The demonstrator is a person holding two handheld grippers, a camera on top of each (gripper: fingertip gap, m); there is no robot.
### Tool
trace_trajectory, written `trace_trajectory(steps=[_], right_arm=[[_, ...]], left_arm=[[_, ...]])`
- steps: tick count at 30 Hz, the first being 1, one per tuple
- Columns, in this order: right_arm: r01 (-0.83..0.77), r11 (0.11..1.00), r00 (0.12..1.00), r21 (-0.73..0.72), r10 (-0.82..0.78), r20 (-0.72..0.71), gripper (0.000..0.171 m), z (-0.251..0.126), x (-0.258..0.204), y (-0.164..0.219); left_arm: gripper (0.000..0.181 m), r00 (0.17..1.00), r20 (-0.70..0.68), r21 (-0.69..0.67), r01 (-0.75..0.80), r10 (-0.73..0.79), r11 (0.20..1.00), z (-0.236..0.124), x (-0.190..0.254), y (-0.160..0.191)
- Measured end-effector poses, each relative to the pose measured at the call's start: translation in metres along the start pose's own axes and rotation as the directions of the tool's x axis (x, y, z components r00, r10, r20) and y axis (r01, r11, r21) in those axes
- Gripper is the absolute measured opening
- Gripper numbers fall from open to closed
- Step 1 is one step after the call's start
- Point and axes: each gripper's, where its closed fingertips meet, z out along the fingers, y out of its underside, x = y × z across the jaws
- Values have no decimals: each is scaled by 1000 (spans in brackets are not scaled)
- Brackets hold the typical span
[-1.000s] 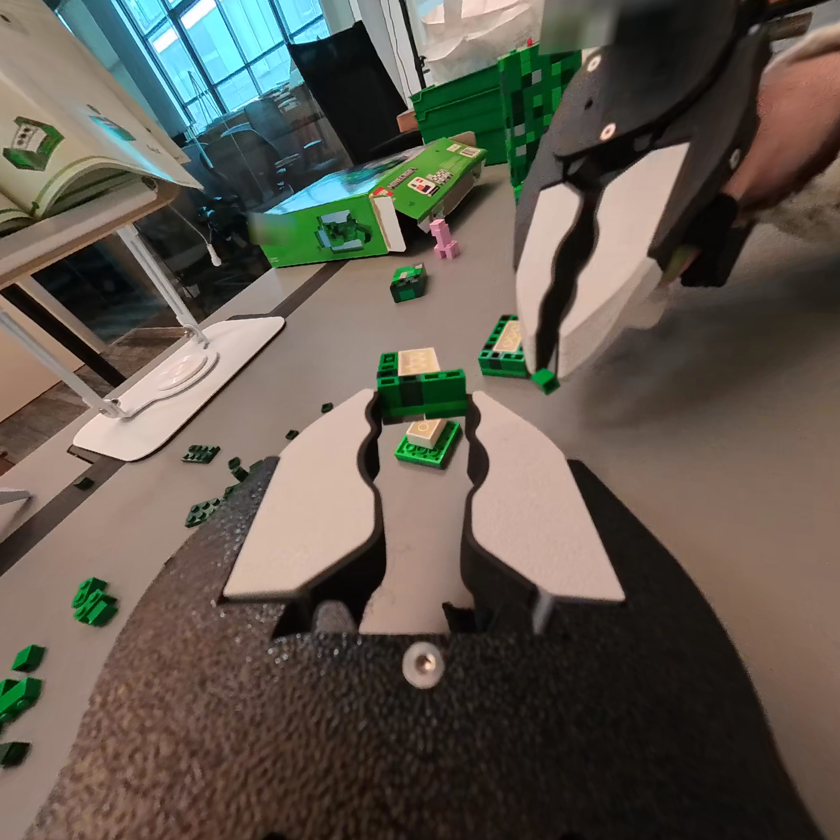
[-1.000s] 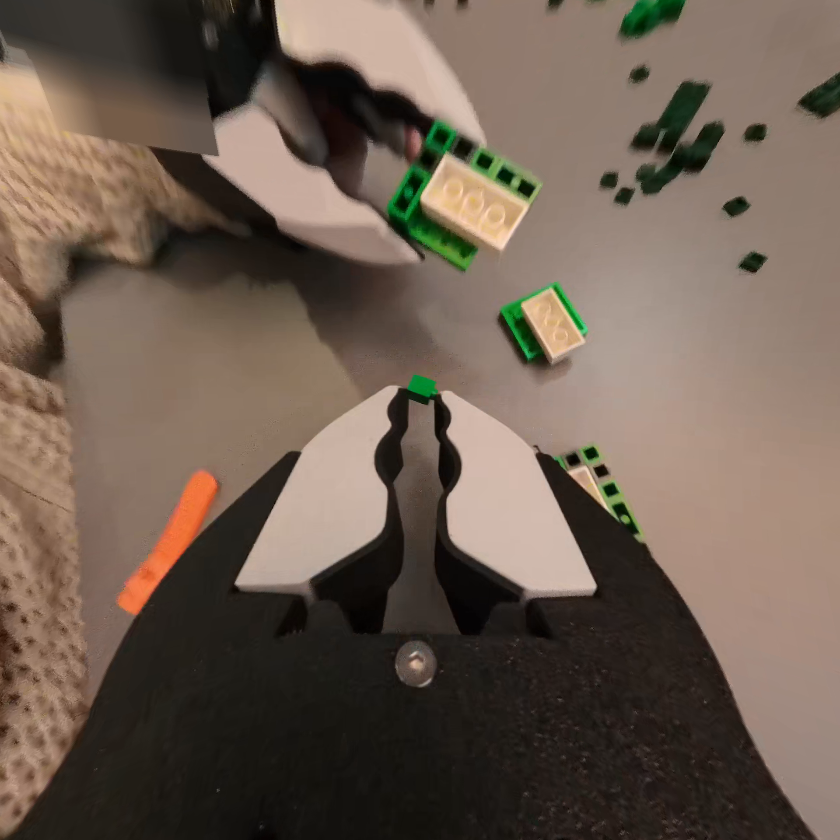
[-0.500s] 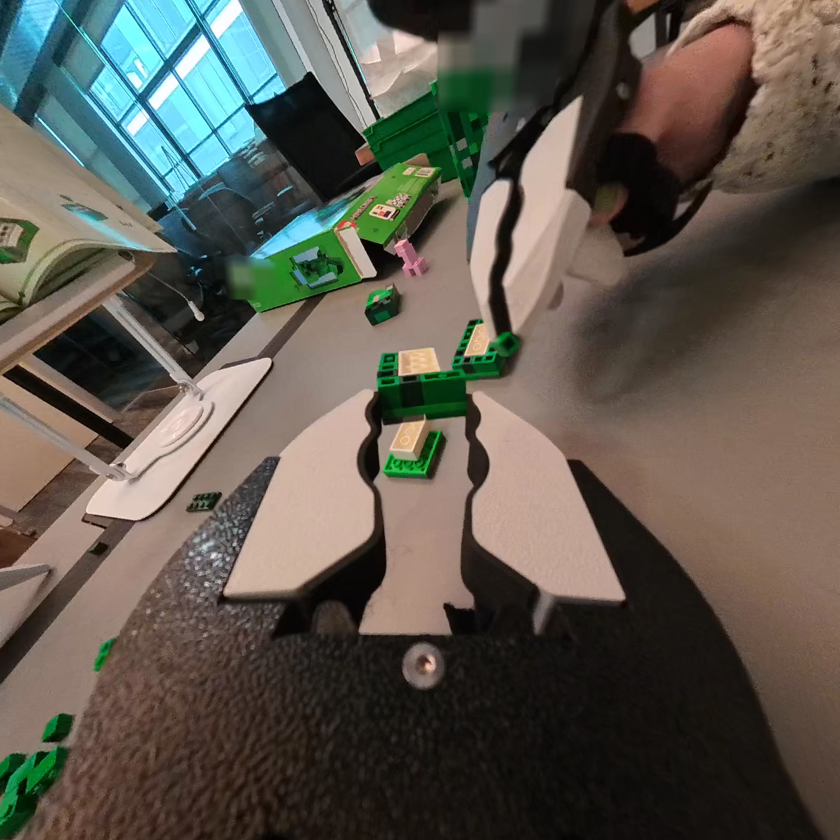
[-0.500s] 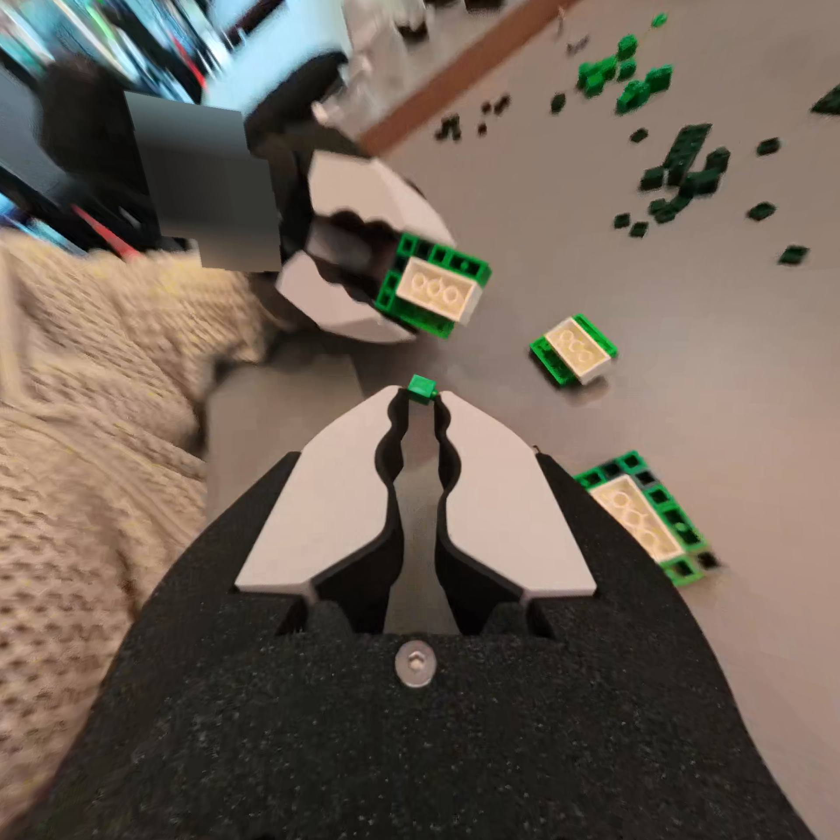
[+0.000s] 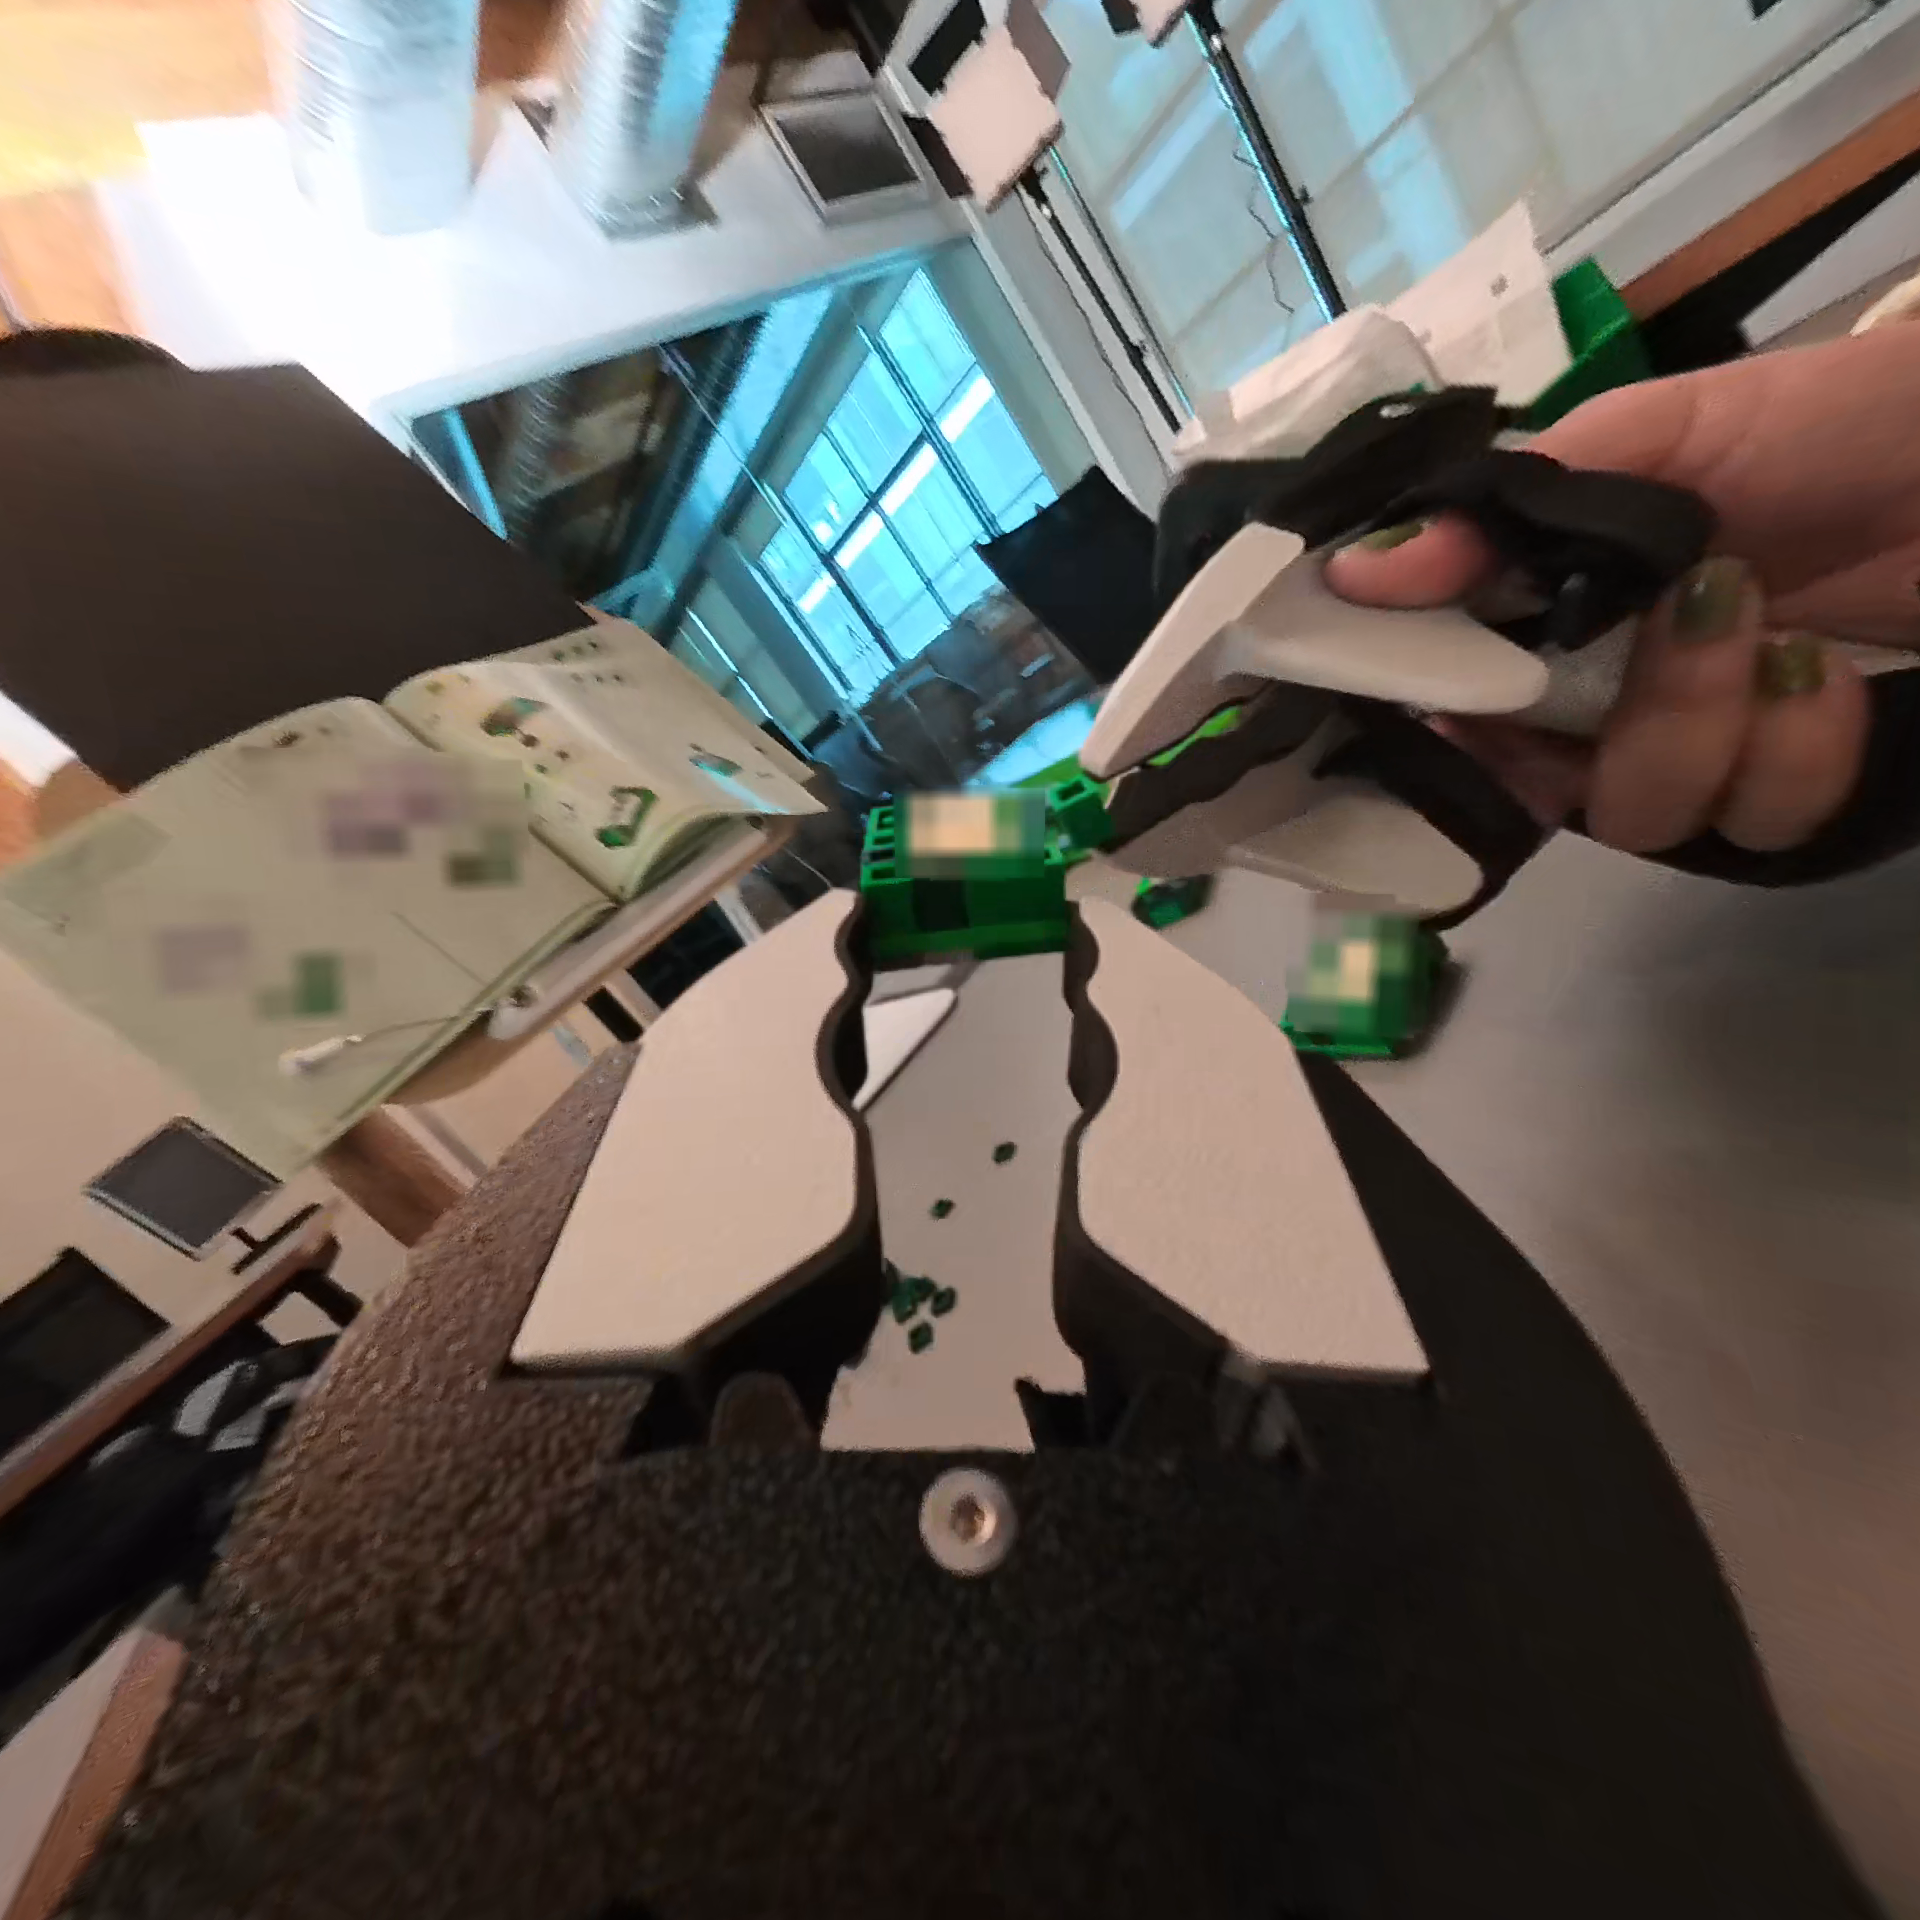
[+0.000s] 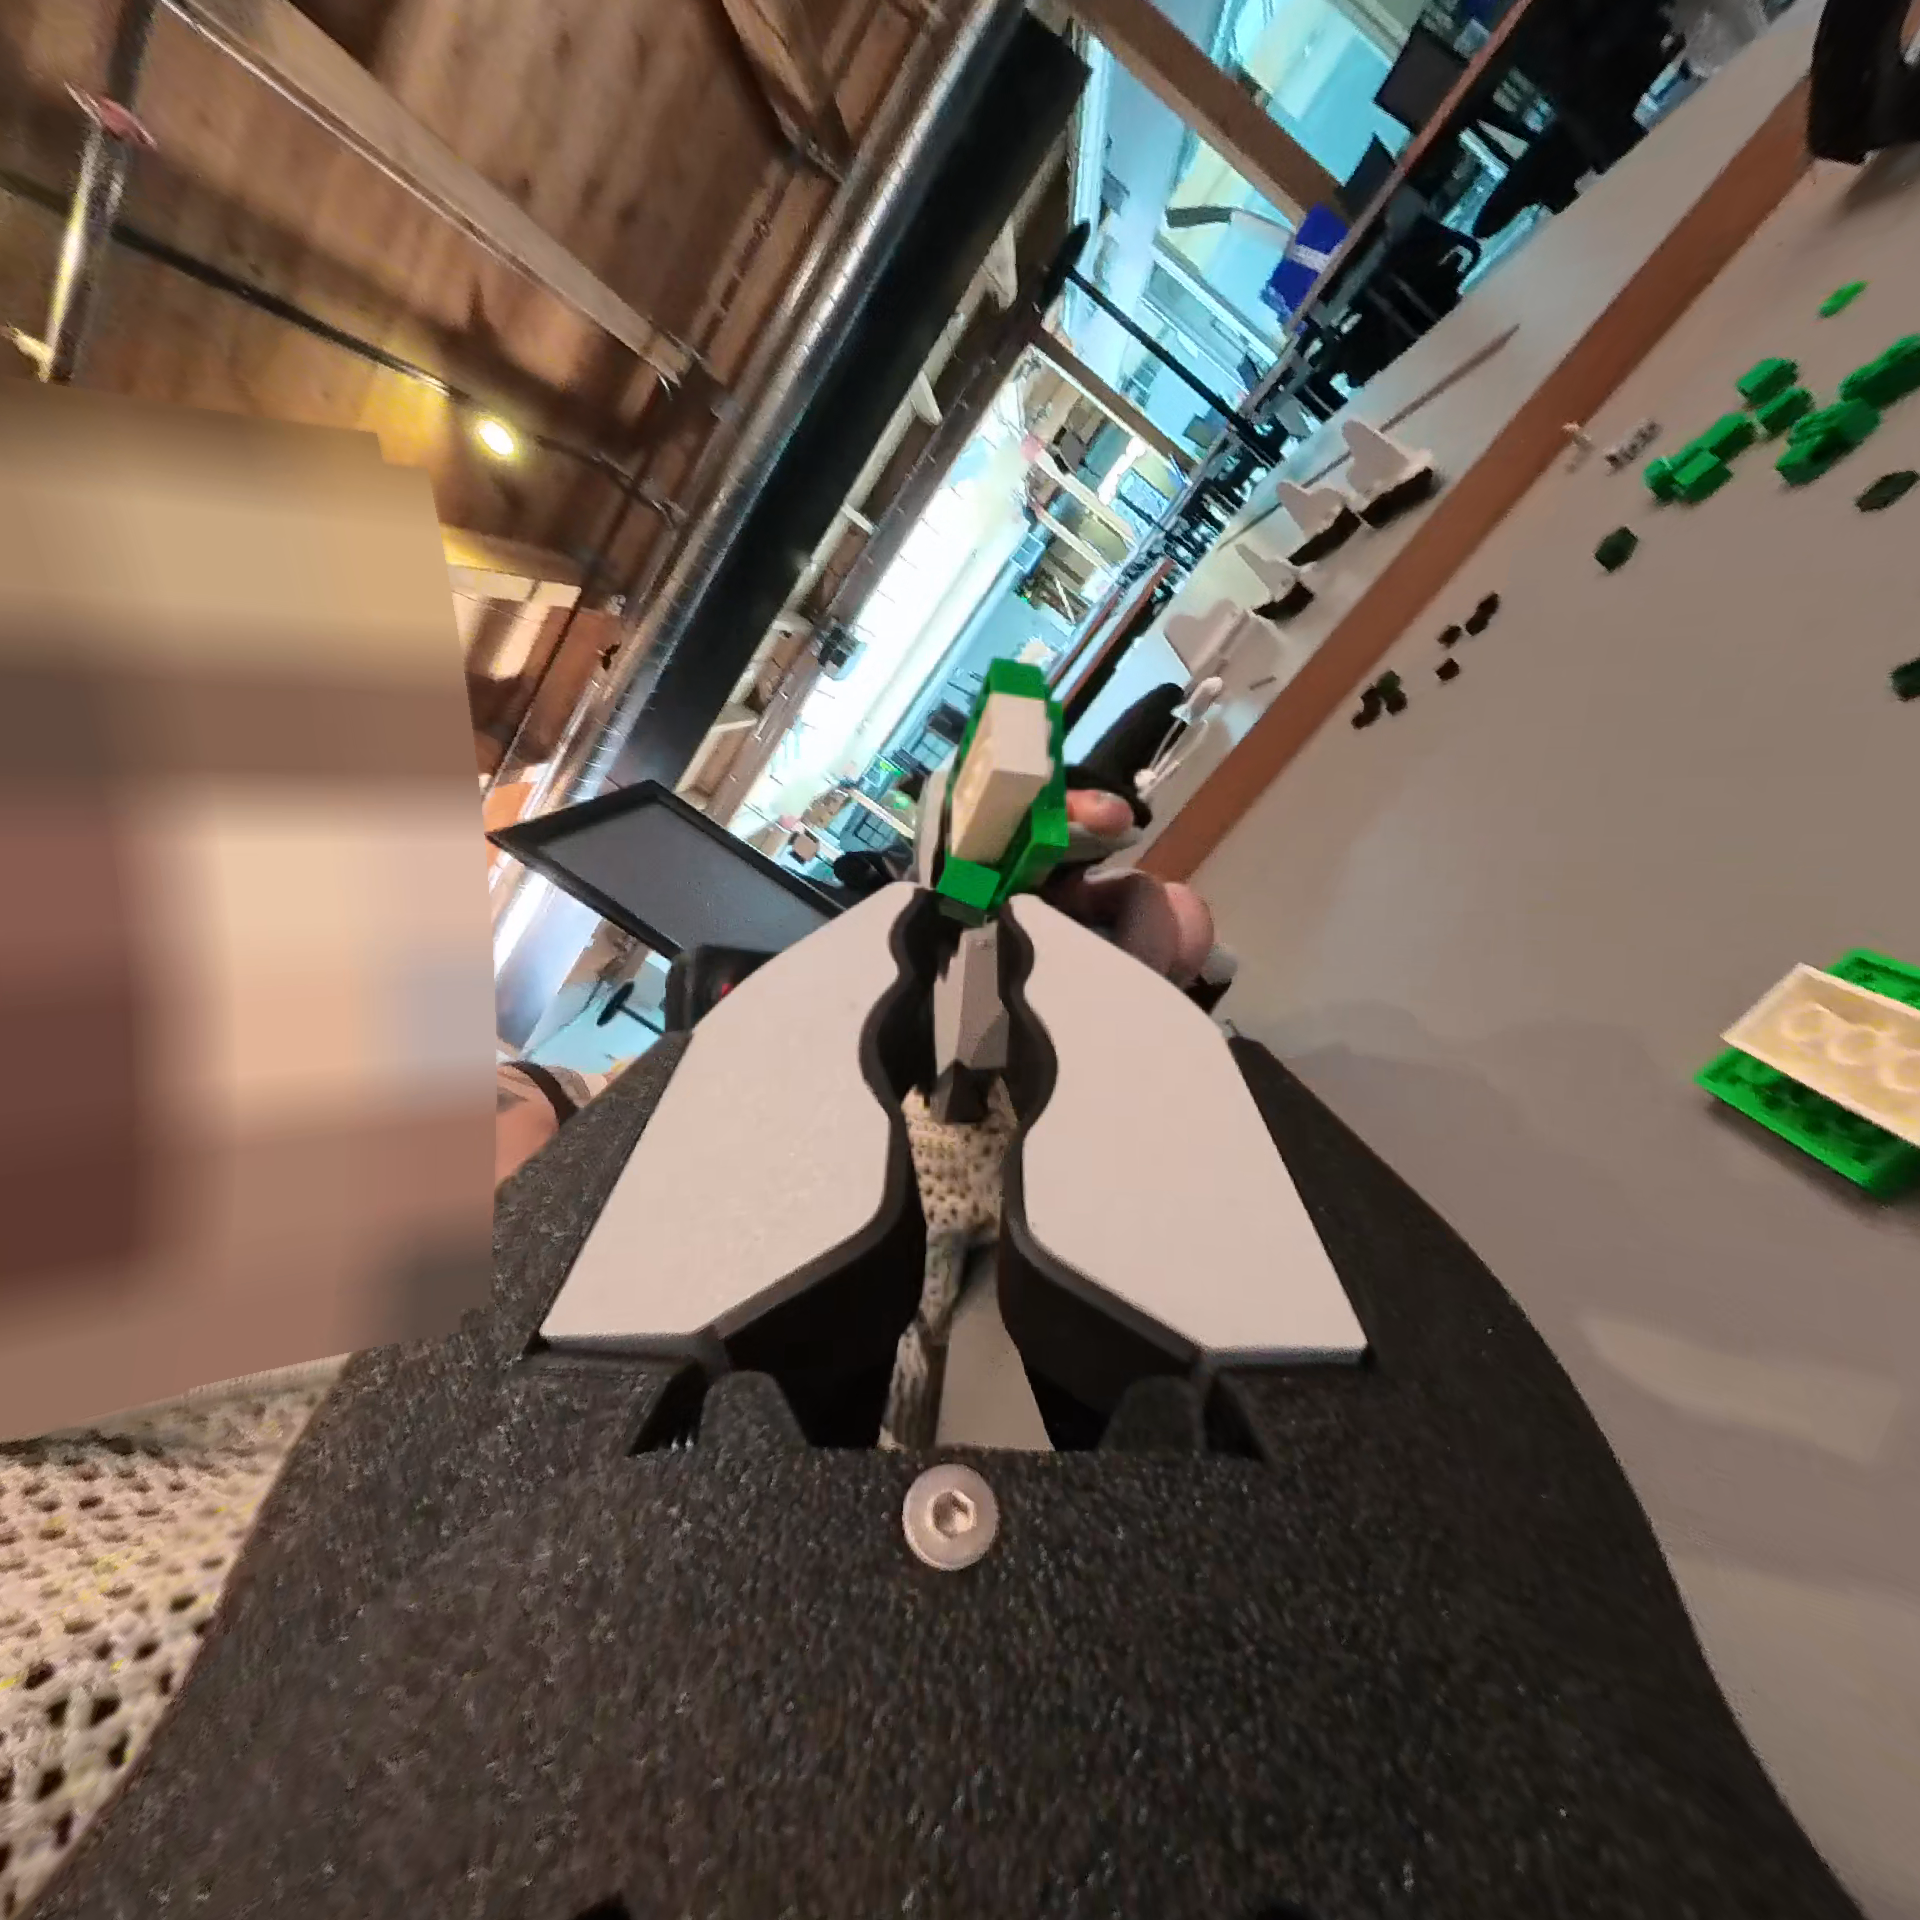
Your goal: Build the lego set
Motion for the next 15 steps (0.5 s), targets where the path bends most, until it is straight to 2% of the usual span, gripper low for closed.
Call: trace_trajectory(steps=[1, 7, 15], right_arm=[[1, 1000, 1000, 2, -1, -1, 10, 2, 0, -1], [-21, 1000, 997, -13, 22, 73, 10, 15, -13, 0], [-15, 1000, 997, 19, 14, 74, 10, 18, -11, 0]], left_arm=[[35, 1000, 16, 14, -12, 12, 1000, -1, -2, -3], [35, 998, 51, 36, -47, 45, 998, -3, -5, -8], [35, 998, 58, 39, -38, 36, 999, -4, -8, -8]])
